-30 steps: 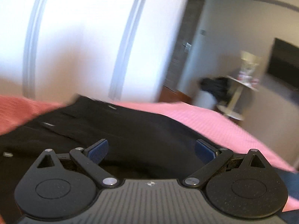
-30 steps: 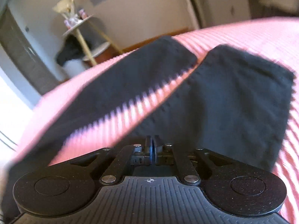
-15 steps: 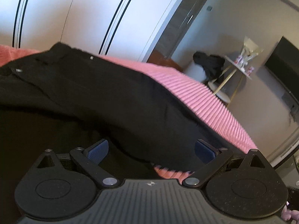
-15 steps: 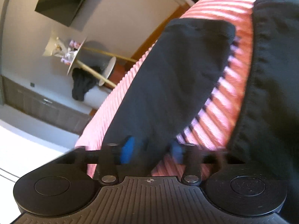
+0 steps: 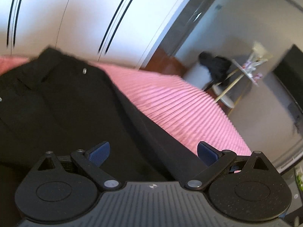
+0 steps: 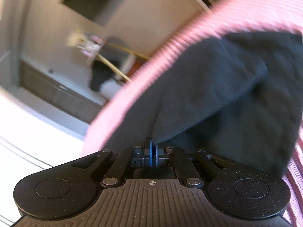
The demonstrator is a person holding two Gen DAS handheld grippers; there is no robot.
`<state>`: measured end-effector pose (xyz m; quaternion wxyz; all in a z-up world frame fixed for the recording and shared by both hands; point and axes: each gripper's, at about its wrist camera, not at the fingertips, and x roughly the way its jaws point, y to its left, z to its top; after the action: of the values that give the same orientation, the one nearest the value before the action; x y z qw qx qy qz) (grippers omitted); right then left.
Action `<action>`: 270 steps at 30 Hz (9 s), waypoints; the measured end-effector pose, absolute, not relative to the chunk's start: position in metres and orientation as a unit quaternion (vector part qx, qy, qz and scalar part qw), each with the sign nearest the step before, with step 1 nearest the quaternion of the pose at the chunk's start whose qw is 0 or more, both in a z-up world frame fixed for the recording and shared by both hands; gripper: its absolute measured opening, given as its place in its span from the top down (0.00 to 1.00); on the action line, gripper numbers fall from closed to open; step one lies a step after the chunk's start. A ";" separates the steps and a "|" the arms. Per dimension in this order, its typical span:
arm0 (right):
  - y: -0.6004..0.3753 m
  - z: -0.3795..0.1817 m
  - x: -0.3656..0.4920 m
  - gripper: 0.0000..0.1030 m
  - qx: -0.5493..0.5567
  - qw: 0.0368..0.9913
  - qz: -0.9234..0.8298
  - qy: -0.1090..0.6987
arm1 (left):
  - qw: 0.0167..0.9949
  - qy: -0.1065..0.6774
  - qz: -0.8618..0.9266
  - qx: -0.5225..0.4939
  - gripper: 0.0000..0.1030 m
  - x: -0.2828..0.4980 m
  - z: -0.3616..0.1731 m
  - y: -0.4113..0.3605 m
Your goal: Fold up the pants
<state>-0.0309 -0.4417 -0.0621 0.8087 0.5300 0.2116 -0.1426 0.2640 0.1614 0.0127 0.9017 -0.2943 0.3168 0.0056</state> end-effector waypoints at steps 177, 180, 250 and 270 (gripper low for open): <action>-0.040 -0.039 0.148 0.99 -0.094 0.920 0.101 0.367 | 0.877 0.340 0.313 -0.130 0.15 -0.003 -0.039 0.334; -0.061 -0.023 0.122 0.98 -0.035 0.924 0.137 0.356 | 0.877 0.341 0.317 -0.121 0.15 -0.007 -0.038 0.330; -0.507 0.024 -0.038 0.87 0.113 0.923 -0.262 0.260 | 0.941 0.338 0.022 -0.010 0.10 0.108 -0.006 0.059; -0.382 -0.003 0.017 0.41 -0.114 0.928 0.016 0.355 | 0.912 0.360 -0.173 0.090 0.10 0.126 -0.020 0.006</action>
<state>0.0165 -0.3818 -0.0033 0.9276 -0.1142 0.3552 0.0164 0.1265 0.0057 -0.0199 0.9122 0.0904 0.3602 -0.1732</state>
